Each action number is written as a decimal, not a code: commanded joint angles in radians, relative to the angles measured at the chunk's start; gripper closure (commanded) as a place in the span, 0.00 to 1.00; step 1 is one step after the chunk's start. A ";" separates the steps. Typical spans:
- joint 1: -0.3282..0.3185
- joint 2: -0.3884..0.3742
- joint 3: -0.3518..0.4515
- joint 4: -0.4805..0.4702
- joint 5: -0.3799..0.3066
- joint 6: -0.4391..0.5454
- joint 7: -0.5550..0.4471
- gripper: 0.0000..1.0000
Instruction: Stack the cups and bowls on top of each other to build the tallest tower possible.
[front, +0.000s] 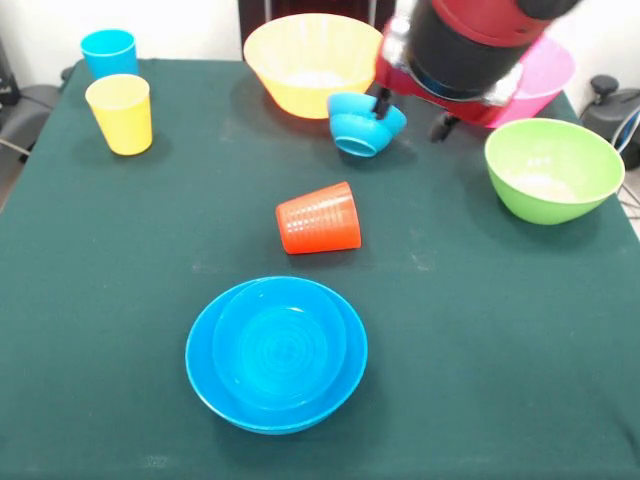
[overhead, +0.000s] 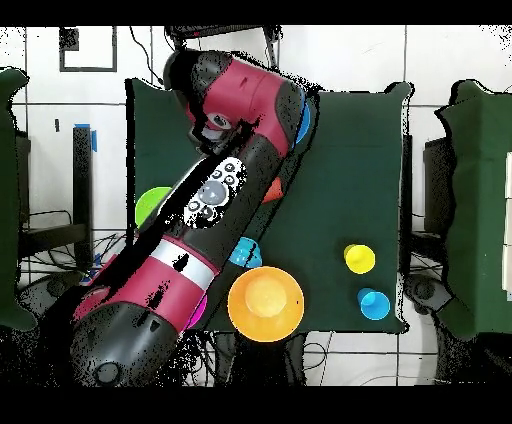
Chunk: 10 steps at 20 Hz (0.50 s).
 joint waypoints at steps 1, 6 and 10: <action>-0.026 -0.063 0.211 0.158 -0.124 -0.047 -0.072 0.00; -0.034 -0.102 0.244 0.179 -0.162 -0.040 -0.063 0.00; -0.039 -0.115 0.268 0.180 -0.191 -0.046 -0.046 0.00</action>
